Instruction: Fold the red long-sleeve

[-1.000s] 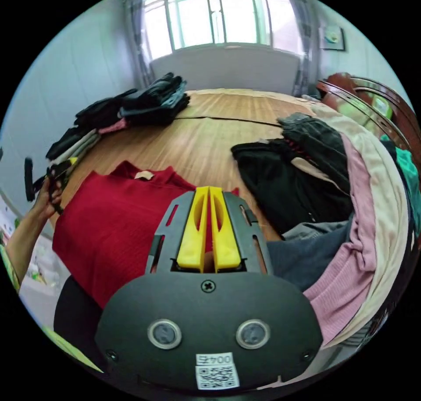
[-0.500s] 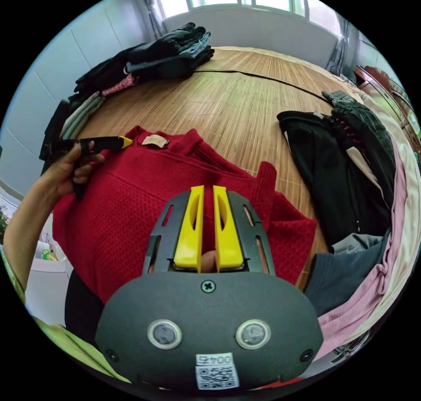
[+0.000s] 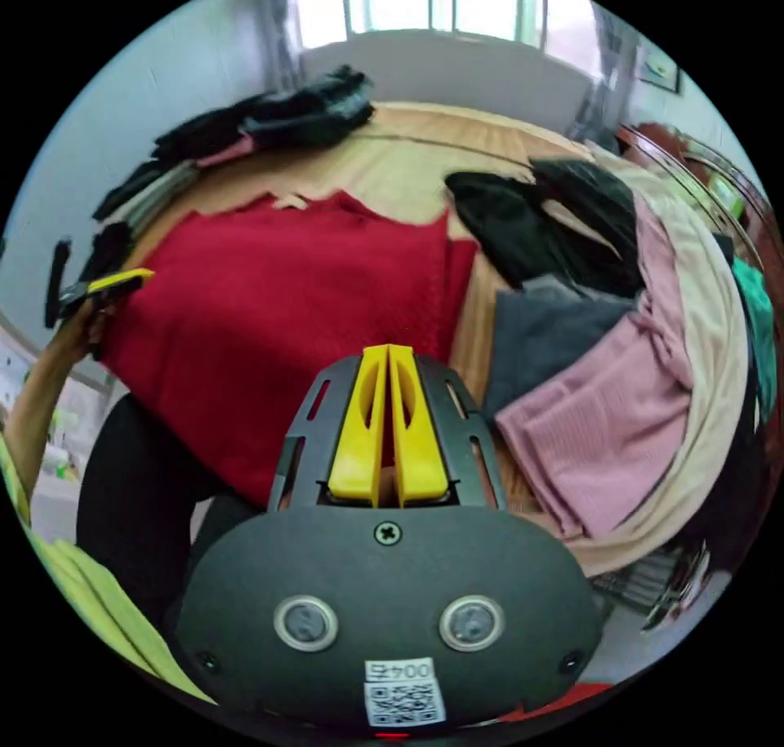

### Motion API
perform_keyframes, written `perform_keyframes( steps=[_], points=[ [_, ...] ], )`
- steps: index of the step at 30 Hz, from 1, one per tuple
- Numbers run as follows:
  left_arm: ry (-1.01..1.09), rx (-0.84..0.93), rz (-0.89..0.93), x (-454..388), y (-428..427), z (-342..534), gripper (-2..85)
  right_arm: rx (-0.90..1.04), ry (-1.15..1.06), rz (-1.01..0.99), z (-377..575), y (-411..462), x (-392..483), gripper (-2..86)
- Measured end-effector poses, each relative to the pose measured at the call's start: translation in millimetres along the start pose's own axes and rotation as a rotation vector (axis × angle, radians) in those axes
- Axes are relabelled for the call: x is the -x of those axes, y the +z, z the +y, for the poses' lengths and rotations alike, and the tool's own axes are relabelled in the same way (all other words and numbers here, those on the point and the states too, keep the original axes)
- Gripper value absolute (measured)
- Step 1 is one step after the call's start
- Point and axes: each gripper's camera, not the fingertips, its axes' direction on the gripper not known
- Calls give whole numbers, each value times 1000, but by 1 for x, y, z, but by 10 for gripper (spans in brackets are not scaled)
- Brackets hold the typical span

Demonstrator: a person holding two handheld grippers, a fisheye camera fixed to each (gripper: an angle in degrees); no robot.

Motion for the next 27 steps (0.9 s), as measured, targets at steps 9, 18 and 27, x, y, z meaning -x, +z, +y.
perform_keyframes(
  steps=[9, 18, 27],
  points=[
    [-172, -223, -14, -15, -85, 130, 7, -55, 33, 109, 88, -84, 52, 1],
    [-79, -127, -138, -66, -21, 194, 5, 100, -182, 281, 112, 13, 141, -6],
    [-77, -130, -126, -69, -21, 224, 1, 103, -165, 226, 123, 5, 142, -7]
  ],
)
